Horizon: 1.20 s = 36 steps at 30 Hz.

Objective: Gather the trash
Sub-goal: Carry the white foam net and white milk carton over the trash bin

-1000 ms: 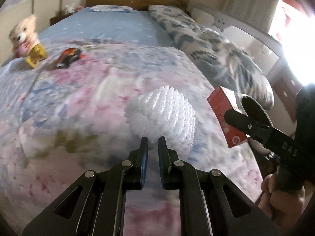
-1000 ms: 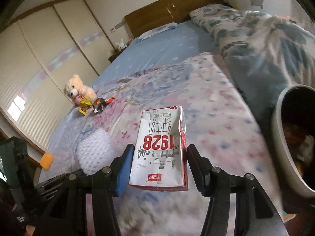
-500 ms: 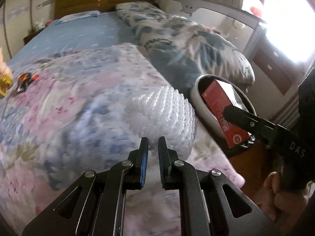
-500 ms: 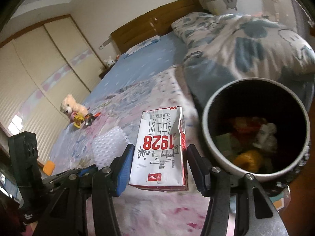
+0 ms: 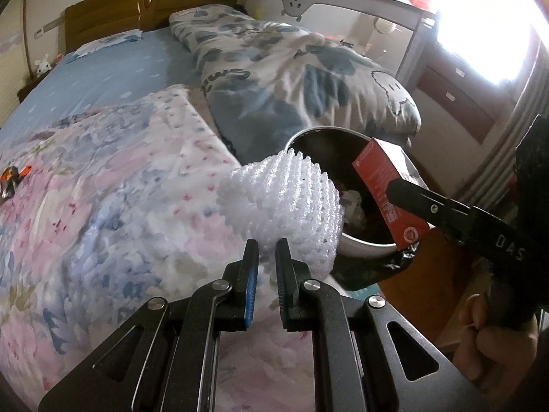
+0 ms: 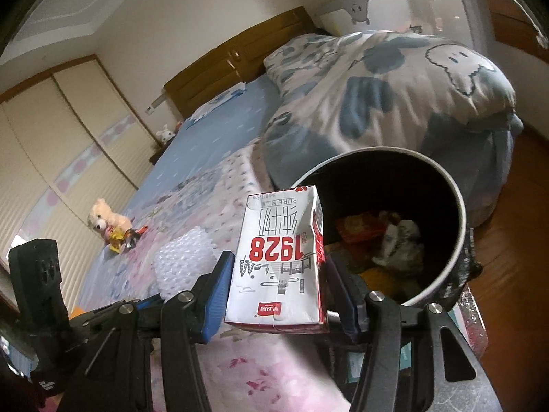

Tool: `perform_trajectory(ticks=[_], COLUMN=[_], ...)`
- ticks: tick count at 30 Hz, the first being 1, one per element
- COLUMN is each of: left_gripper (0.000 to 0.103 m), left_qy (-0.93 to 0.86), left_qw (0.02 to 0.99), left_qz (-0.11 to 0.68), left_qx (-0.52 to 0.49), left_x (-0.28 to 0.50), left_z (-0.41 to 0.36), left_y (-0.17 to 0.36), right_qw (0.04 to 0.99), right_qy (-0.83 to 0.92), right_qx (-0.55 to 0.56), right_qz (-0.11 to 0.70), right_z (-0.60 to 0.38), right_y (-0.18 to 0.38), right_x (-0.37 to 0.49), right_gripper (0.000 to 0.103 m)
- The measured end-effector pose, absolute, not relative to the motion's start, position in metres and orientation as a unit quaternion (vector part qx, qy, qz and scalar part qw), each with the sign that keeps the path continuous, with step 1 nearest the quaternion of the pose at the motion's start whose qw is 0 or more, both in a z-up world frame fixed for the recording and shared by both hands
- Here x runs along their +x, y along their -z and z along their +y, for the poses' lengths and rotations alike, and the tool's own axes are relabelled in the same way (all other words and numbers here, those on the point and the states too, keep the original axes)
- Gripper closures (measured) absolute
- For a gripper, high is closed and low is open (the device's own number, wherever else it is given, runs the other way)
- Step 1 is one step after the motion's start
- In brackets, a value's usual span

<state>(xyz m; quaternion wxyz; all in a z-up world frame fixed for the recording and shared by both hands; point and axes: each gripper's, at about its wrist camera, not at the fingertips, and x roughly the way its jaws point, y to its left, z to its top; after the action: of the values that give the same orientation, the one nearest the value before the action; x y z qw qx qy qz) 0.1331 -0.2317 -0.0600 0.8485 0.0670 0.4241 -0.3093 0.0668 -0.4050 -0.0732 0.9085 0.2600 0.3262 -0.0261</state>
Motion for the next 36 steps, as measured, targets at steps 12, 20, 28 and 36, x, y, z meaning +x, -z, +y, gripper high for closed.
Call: perform_trajectory(ticks=[12,20,28,36], left_gripper=[0.094,0.094,0.094,0.094], left_qy=[0.325,0.331,0.332,0.329], left_qw=[0.845,0.843,0.843,0.843], left_qz=[0.418,0.414,0.411,0.413], left_qx=[0.076,0.087,0.098,0.105], left_x=[0.133,0.133,0.136,0.142], left_z=[-0.257,-0.276,-0.292,-0.305], left_y=[0.052,0.049,0.048,0.051], right_qw=[0.907,0.906,0.905,0.905], right_qy=[0.051,0.063,0.069,0.073], right_qx=[0.272,0.277,0.281,0.28], right_qz=[0.317,0.314,0.311,0.312], right_z=[-0.433,-0.449,-0.461,-0.469], right_y=[0.075,0.077,0.076,0.076], right_x=[0.062,0.061,0.064,0.07], right_gripper=[0.048,0.048,0.048,0.048])
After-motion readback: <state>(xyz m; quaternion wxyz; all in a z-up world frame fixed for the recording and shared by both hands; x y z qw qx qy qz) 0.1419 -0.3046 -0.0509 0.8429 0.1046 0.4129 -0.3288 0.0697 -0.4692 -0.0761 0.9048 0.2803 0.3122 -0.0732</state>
